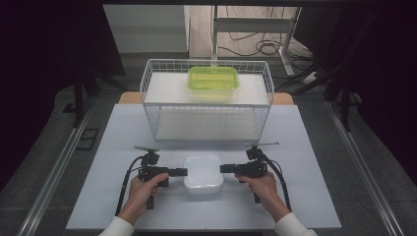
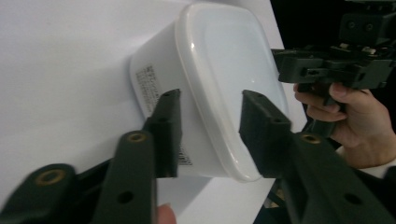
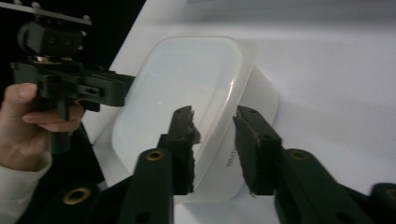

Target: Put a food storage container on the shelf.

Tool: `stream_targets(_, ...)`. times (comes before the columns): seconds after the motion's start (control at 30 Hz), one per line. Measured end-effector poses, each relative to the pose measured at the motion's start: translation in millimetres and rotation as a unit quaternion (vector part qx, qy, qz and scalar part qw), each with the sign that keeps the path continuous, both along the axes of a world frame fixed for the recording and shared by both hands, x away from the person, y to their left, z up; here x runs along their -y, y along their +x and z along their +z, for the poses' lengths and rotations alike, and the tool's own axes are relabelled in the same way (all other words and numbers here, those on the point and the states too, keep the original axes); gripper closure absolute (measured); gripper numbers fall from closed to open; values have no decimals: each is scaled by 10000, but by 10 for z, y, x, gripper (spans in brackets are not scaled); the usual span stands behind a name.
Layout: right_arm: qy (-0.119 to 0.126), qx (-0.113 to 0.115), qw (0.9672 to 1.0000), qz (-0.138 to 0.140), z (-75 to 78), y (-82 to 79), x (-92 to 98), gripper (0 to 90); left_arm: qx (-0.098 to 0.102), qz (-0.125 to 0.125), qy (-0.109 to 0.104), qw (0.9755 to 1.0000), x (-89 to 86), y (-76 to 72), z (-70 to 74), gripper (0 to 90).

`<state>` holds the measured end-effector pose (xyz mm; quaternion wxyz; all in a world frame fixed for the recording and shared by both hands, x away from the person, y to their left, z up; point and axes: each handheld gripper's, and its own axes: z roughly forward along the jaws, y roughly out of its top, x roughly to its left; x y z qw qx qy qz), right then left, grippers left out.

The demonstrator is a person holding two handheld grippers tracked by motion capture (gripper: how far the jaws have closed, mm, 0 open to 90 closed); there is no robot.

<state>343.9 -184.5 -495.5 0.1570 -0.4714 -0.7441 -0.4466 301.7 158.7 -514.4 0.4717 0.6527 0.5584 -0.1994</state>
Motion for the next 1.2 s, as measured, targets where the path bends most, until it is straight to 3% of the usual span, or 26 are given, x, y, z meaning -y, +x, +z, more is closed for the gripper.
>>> stream_targets(0.23, 229, -280, 9993, -76, -36, 8, 32, 725, -20, 42, 9, 10000, -2, -4, -2, 687)
stream_targets(0.53, 292, -458, 9985, -3, -63, 40, 37, 684, -7, 25, -21, 10000, -8, -1, -12, 685)
stream_targets(0.73, 282, -521, 9982, 45, -91, 45, 10, 651, 23, 6, -26, 10000, -3, 3, -26, 670)
stream_targets(1.07, 252, -569, 9980, -56, -55, 14, 17, 701, 82, 99, 11, 9999, 8, -28, 11, 698)
stream_targets(1.2, 314, -419, 9986, -123, -15, -12, 23, 738, 202, 198, 7, 9996, -14, -52, 62, 738)
